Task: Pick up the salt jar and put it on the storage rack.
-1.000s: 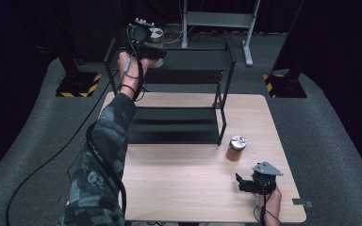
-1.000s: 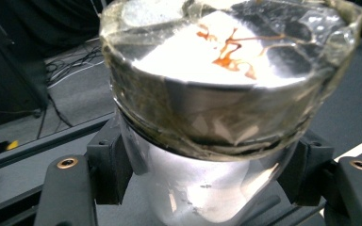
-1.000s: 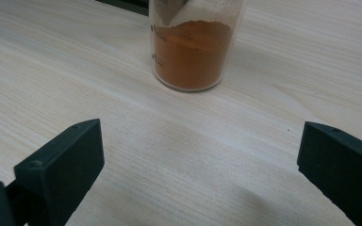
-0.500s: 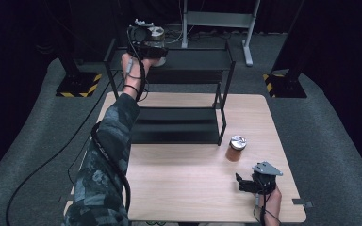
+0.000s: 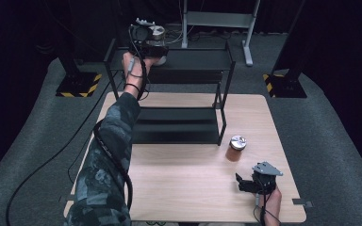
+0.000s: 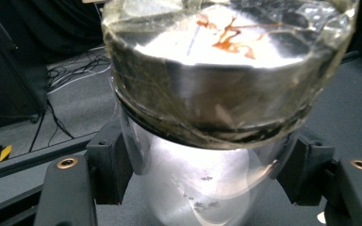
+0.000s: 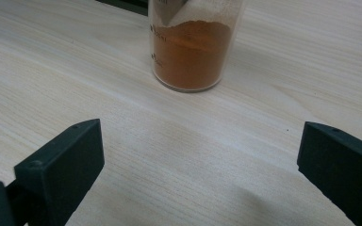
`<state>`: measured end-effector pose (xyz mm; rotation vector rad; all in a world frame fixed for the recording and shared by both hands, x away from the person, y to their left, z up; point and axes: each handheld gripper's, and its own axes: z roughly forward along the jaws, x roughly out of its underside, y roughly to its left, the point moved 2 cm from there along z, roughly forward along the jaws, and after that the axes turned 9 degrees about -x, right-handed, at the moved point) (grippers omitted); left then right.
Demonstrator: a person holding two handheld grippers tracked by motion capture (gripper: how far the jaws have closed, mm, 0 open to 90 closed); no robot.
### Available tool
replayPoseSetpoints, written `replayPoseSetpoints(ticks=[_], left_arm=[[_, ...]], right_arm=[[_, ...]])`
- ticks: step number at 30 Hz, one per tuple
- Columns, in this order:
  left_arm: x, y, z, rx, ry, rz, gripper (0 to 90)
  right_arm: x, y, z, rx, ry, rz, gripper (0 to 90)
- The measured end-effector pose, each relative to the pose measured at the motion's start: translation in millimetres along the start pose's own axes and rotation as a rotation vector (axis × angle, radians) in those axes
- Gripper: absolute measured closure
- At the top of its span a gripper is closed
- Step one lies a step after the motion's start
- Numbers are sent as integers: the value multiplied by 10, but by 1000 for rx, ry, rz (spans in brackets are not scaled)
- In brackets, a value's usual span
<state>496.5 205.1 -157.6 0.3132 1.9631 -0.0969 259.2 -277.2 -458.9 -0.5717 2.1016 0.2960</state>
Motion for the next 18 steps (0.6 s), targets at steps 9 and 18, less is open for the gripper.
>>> replayPoseSetpoints(ticks=[9,18], left_arm=[[-142,36,-22,15,95,68,180],[-177,83,-215,39,179,134,0]], right_arm=[[0,1,0,1,0,0,0],[-4,6,3,4,3,2,0]])
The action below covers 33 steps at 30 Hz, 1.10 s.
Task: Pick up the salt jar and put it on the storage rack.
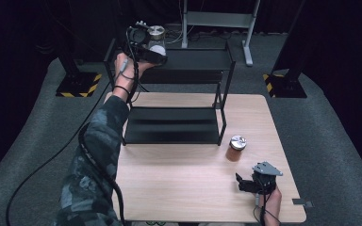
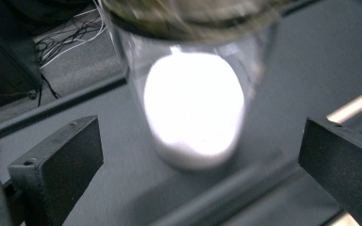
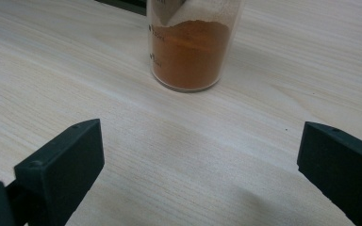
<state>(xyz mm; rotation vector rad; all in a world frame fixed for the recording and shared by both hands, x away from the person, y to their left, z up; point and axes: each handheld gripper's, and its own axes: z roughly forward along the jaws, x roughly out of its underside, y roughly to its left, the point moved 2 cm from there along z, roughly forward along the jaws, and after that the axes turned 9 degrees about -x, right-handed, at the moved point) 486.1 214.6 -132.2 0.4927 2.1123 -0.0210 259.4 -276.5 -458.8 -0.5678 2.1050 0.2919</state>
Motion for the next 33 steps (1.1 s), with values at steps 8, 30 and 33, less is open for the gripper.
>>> replayPoseSetpoints(ticks=[8,30,33], left_arm=[[274,-41,-279,31,4,92,0],[2195,-559,-593,108,51,270,0],[2539,-608,-479,95,89,239,0]], right_arm=[[-1,3,2,3,1,1,0],[-7,13,6,7,4,-1,0],[-5,13,6,9,3,1,0]])
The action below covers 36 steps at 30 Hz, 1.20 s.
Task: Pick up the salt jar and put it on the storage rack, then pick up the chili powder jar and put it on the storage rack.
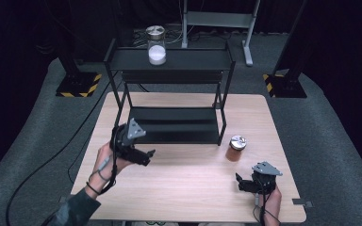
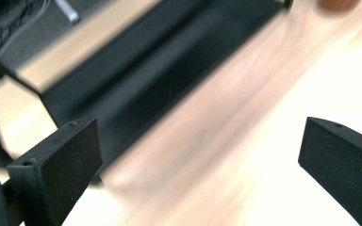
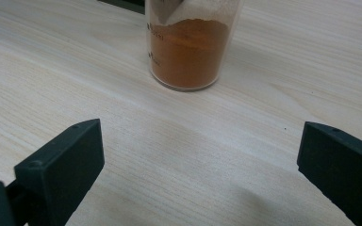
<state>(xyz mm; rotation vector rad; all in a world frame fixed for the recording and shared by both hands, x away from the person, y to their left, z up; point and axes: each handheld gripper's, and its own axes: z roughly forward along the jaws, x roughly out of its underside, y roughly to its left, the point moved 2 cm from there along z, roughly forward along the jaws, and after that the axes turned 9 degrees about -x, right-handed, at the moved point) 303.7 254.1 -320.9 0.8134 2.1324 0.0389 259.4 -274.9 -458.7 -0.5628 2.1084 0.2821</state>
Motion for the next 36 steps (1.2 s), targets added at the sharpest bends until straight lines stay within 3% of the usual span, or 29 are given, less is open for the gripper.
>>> replayPoseSetpoints(ticks=[3,6,13,16,19,30,36], left_arm=[[302,-88,165,-6,31,-44,0],[577,-148,313,2,49,-116,0],[979,-320,462,-46,12,-217,0],[1057,-337,501,-46,0,-257,0],[1063,-374,541,-60,15,-257,0],[1123,-413,636,-52,15,-294,0],[1097,-441,658,-48,31,-294,0]], right_arm=[[-3,1,1,1,2,0,0],[-7,4,4,2,5,0,0],[-21,14,14,3,14,-5,0],[-19,15,13,5,13,-5,0],[-21,17,15,5,14,-6,0],[-26,44,22,15,20,-21,0],[-44,55,33,16,32,-29,6]])
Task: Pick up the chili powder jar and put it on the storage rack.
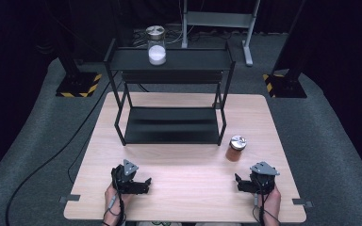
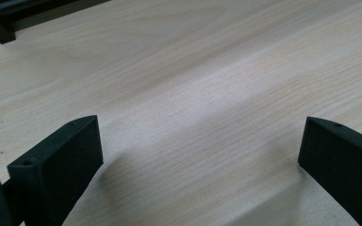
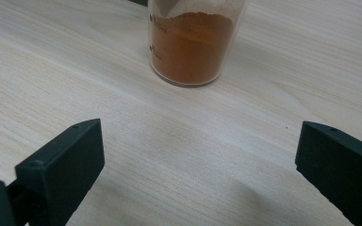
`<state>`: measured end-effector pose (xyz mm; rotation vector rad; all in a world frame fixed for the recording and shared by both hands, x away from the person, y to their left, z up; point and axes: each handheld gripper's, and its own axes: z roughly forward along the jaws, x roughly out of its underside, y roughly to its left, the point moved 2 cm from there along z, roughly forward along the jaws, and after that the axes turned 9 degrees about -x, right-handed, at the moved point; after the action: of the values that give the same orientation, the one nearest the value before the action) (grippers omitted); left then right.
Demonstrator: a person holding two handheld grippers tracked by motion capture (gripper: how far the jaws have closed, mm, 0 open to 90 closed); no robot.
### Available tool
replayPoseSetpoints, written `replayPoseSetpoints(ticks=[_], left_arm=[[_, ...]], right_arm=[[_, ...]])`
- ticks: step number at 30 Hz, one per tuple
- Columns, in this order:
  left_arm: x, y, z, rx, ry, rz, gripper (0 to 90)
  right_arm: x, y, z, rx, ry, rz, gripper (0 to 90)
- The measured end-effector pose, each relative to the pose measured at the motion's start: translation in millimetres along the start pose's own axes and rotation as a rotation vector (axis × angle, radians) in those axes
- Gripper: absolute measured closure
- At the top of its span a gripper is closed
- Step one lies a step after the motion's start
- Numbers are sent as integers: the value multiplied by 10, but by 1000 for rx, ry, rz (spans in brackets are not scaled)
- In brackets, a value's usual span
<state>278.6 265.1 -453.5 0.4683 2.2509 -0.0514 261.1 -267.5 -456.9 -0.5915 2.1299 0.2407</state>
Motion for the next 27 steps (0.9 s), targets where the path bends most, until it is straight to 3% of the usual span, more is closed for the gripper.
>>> replayPoseSetpoints(ticks=[7,11,13,15,18,22,27], left_arm=[[-29,31,23,10,25,-17,0],[-27,13,18,3,23,-7,0],[-25,2,14,-1,21,-4,0],[-25,1,14,-1,21,-3,0],[-24,2,14,-1,20,-4,0],[-27,-2,11,-5,22,0,0],[-19,-19,9,-15,17,-4,0]], right_arm=[[-27,-31,13,-3,13,24,0],[-108,-50,59,-6,56,30,0],[-145,-74,73,-19,50,36,0],[-185,-67,70,-19,10,30,0],[-349,-106,91,-44,-11,16,0],[-601,-160,193,-57,14,-6,0],[-770,-254,330,-91,29,-5,0]])
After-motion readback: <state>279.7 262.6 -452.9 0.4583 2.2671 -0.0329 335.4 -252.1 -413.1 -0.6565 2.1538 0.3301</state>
